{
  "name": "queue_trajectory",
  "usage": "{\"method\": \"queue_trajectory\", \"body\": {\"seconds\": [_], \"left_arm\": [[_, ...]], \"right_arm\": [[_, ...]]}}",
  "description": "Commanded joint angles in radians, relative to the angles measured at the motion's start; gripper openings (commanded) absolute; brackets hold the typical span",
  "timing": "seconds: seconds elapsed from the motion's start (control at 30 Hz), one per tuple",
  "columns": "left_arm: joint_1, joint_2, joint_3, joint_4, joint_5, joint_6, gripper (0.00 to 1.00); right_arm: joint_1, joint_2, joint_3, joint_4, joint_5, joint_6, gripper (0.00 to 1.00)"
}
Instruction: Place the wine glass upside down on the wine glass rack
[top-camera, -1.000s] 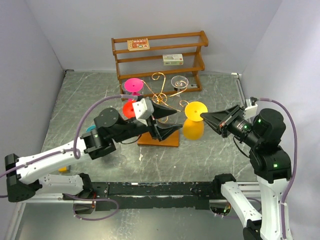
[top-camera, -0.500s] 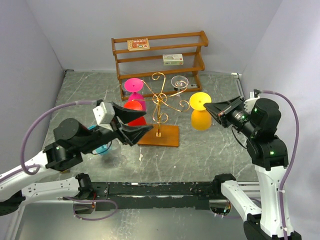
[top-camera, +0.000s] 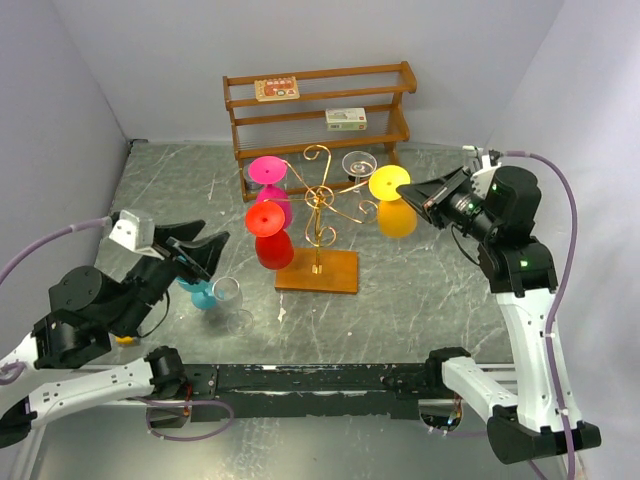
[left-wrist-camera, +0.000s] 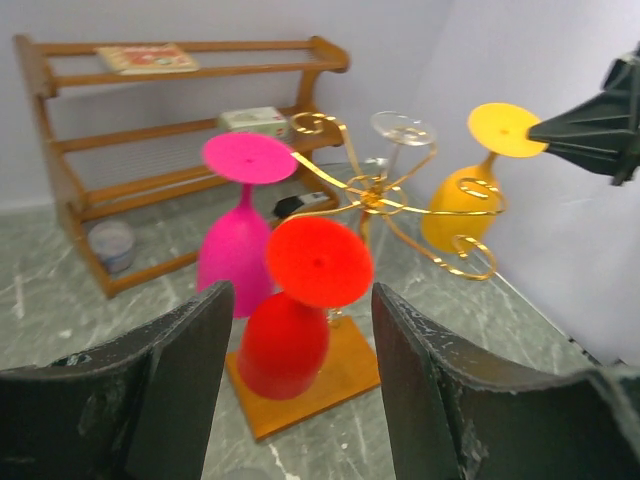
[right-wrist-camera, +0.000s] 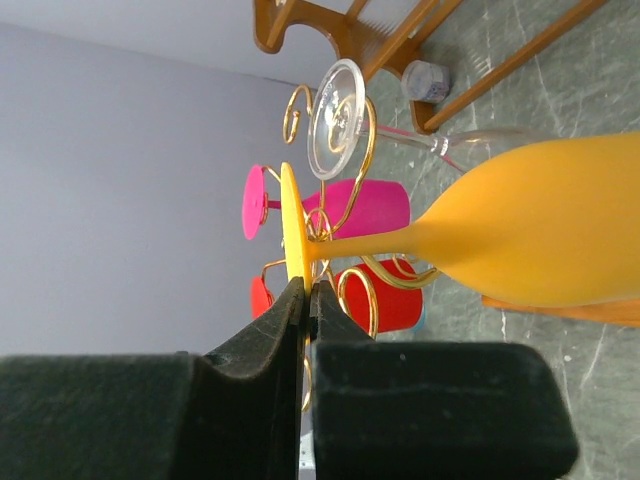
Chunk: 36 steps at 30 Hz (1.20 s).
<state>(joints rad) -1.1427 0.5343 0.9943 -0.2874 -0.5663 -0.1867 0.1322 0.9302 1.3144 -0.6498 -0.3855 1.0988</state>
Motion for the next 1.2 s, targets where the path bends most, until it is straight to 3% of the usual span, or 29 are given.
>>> {"method": "queue_trajectory", "body": {"seconds": [0.0,0.2,0.57,1.17], "left_arm": [[-0.005,-0.064,-0.052,-0.069,-0.180,0.010,0.68],[-0.005,-0.123,-0.104,-0.060,-0.268,0.039,0.69],[-0.006,-0.176,-0.138,-0.062,-0.276,0.028,0.70],[-0.005,-0.181,-0.162,-0.054,-0.262,0.002,0.73]], "right_arm": [[0.003,0.013,0.014,0.085,-0.045,-0.068,0.00],[0.003,0.032,0.000,0.119,-0.080,-0.076,0.00],[0.021,0.063,-0.057,0.191,-0.145,-0.034,0.00],[0.209,0.109,-0.055,0.203,-0.125,-0.022,0.00]]}}
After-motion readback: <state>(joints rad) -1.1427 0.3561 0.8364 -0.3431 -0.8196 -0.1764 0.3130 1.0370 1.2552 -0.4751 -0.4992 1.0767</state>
